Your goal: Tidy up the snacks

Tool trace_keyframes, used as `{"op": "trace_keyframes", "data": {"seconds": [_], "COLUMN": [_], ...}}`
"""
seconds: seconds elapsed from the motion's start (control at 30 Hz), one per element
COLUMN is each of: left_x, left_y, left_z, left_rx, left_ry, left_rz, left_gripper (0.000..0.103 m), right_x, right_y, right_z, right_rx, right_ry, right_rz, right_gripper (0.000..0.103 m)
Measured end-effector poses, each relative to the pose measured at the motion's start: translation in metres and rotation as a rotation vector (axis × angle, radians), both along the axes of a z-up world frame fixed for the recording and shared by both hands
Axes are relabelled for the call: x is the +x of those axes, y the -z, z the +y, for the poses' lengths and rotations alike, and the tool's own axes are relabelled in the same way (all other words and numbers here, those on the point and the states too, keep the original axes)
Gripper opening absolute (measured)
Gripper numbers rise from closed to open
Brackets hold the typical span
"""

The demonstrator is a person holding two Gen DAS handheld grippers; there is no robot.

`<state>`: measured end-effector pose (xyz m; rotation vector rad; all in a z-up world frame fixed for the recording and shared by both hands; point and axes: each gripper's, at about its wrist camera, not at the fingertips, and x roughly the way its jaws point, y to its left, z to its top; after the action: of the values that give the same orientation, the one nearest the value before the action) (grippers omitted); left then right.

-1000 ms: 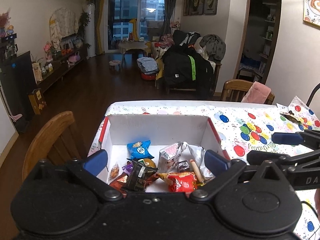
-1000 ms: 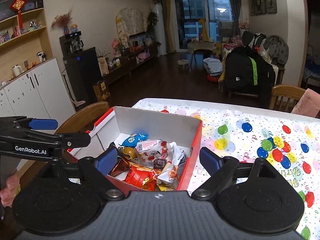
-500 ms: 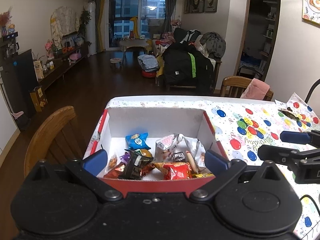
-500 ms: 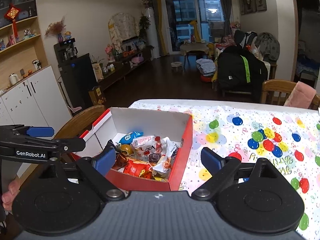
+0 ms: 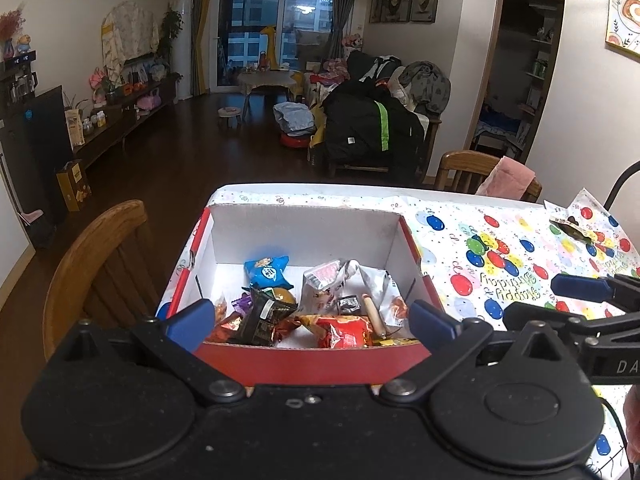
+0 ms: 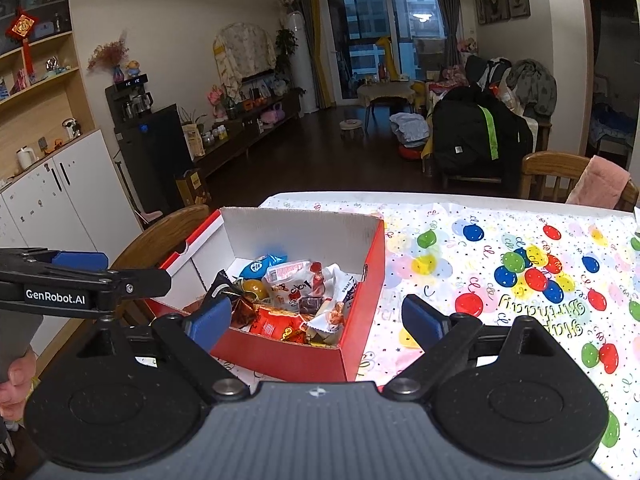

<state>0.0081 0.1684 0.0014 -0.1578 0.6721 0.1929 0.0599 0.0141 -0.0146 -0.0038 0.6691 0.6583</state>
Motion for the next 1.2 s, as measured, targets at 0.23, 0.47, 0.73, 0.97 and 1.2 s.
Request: {"op": "trace_keyframes", "data": {"seconds": [0.23,0.47,0.73,0.97,1.2], "left_x": [0.0025,0.0039,0.0057,0.0085,0.0102], "left_y": [-0.0001,-0.0004,-0.0010,-0.0024,-0.0088], "left_z": [0.0000,-0.0006,0.0000,-0.0008,0.0008], "left_rx": [0.004,0.002,-0.010,-0.012,-0.021], "left_ry": [-0.013,-0.012,-0.014,-0.015,-0.020], "left_rz": [0.009,0.010,0.016,0.029,0.035], "left_gripper": [0.103,0.103,0.103,0.103,0.103], "right_x": [0.0013,0.0020,0.0021,0.0049,0.0083], "right_y": [-0.0024,-0.0037,-0.0026,-0.0028,-0.0047], "right_z": [-0.0006,-0.0014,-0.0026,-0.0027,-0.0020], "right_rx": [0.004,0.009,0.014,0.011,0.006], "right_ry": [0.011,0.019,0.029,0.032,0.037], "right_rz": [0.004,0.009,0.018,0.030,0.041], "right_gripper": [0.093,0.093,0.093,0.093,0.093]}}
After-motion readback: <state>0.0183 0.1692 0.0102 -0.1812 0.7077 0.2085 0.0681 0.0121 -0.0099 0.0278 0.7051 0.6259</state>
